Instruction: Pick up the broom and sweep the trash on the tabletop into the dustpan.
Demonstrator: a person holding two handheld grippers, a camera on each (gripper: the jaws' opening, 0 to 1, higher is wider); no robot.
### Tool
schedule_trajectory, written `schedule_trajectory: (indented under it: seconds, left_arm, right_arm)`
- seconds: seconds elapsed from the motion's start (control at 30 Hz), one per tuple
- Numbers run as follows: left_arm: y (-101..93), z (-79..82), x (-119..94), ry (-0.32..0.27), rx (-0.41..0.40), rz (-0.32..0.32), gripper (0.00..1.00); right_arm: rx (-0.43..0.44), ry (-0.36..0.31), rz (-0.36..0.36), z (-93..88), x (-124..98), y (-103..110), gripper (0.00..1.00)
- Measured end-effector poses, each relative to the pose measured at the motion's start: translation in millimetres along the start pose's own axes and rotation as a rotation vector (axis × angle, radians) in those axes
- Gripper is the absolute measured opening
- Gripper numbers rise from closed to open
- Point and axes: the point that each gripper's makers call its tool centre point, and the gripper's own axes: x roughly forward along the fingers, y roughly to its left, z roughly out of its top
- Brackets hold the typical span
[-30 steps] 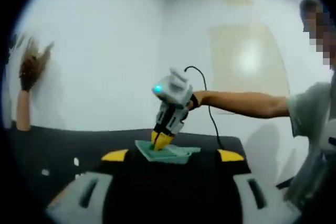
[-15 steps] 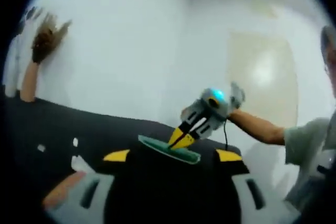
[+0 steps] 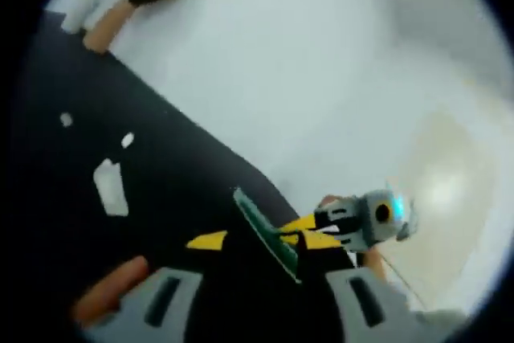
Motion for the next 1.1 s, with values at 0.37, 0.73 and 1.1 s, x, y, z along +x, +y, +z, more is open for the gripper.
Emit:
schedule_trajectory:
  seconds: [0.37,0.73,1.1]
  left_arm:
    - [-14.2,-21.9,21.5,0.098,-0.278,-0.064,0.22]
    - [-11.9,-33.9,29.8,0.150,-0.374,-0.066,0.19]
    - [-14.8,-33.8,30.6,0.147,-0.404,-0.078,0.15]
  right_arm:
    - [0.067,-0.144,-0.045,0.0,-8.6,-13.0,0.01]
    - [0.070,-0.172,-0.057,4.5,-12.5,-9.4,0.01]
    - [0.056,-0.158,-0.048,2.6,-5.7,-2.6,0.01]
